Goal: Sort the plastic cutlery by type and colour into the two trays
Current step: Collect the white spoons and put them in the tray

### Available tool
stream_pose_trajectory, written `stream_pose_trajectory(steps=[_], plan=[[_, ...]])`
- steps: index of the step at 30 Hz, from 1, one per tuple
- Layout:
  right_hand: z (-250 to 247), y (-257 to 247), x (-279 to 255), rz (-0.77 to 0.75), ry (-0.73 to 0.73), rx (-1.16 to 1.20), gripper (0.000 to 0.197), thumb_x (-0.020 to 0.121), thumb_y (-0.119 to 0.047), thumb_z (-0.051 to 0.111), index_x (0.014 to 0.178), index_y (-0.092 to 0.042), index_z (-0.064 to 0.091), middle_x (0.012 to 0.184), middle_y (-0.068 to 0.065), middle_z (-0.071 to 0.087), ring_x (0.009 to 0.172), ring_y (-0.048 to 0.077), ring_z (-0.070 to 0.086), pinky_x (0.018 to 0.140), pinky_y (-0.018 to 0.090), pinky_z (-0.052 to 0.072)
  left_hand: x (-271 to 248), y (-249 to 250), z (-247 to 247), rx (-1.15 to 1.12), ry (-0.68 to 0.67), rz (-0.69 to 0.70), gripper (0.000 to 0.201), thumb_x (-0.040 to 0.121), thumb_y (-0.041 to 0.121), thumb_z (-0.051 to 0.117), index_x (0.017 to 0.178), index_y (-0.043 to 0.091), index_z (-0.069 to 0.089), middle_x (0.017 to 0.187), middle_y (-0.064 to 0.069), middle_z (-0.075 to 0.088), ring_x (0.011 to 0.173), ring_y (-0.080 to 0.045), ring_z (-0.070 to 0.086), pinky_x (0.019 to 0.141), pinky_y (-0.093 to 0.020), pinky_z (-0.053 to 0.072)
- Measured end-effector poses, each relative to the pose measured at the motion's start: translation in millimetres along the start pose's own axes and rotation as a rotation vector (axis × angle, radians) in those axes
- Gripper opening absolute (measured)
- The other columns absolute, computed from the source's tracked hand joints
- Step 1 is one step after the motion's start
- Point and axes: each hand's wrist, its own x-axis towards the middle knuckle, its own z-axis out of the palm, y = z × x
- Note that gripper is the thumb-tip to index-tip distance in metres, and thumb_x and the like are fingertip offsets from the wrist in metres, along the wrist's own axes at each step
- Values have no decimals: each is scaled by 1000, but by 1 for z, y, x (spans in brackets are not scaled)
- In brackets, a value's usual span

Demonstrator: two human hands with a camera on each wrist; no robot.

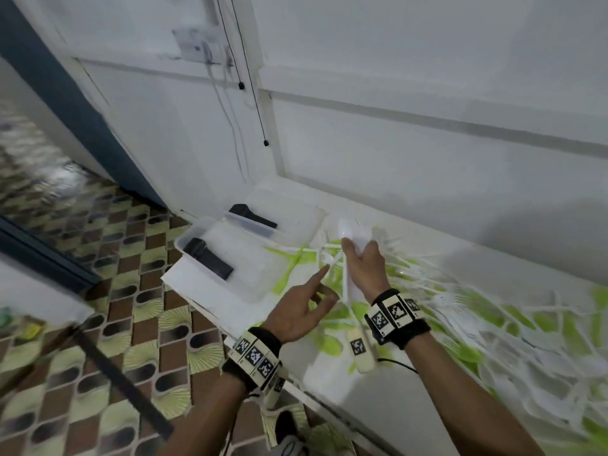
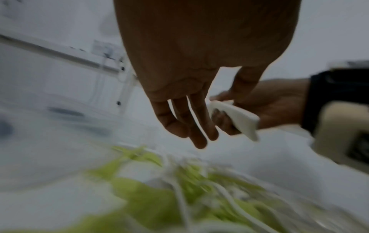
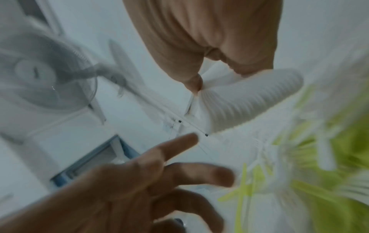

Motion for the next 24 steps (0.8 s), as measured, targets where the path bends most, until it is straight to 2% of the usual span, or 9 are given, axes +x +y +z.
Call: stream_pose_trajectory(steps=[2,5,7,9,11,13,16,20,24], plan=[[27,-16,7,-58,-21,-60,63,102,-44,55,132,9,40,129,24,58,119,37,56,80,29,38,-6,-36,-52,61,148,-1,64,90,21,51,154,22,39,120,13,68,98,-7,63,81,-24,51],[83,-40,10,-157,-49,-98,59,99,-36,63,133,7,41,120,20,64,110,34,62,69,24,35,-10,-106,-140,367,256,-66,72,71,17,50,143,23,52,136,5,60,121,-20,53,102,-43,48],[125,-54,15,-232,-87,-133,58,97,-31,67,134,5,41,119,19,65,109,33,63,68,20,34,-14,-144,-196,632,162,-187,79,74,24,61,151,24,42,153,-2,45,140,-30,38,113,-56,38],[167,-66,25,-258,-175,-221,61,98,-29,66,138,5,36,123,21,63,114,35,60,71,22,35,-16,-174,-240,768,11,-336,98,80,35,75,160,28,20,167,-1,18,152,-34,15,121,-57,22],[205,-74,36,-238,-260,-335,66,99,-29,64,143,7,29,134,25,56,126,37,53,84,28,36,-14,-197,-268,775,-67,-397,113,77,48,82,162,34,8,171,4,1,155,-36,2,122,-57,13],[238,-77,46,-244,-348,-467,71,102,-29,59,148,10,22,148,26,45,137,36,44,102,28,32,-7,-219,-281,744,-89,-381,121,70,69,79,161,38,5,171,7,-3,156,-35,1,122,-59,13],[277,-75,58,-260,-439,-621,74,106,-26,52,154,11,9,158,27,30,144,35,37,113,32,29,-1,-234,-285,484,-30,-356,142,49,96,65,162,35,4,170,8,2,156,-26,11,123,-53,24],[308,-81,71,-298,-484,-734,82,105,-22,53,157,6,-3,162,28,21,145,38,35,118,41,32,-4,-243,-274,290,116,-248,141,53,86,72,163,25,7,169,3,14,153,-19,19,123,-43,27],[324,-85,79,-291,-528,-795,83,104,-16,52,158,2,-8,161,30,22,142,40,40,114,44,37,-7,-250,-274,400,116,-242,134,56,96,58,160,21,24,168,3,17,152,-20,25,121,-48,30]])
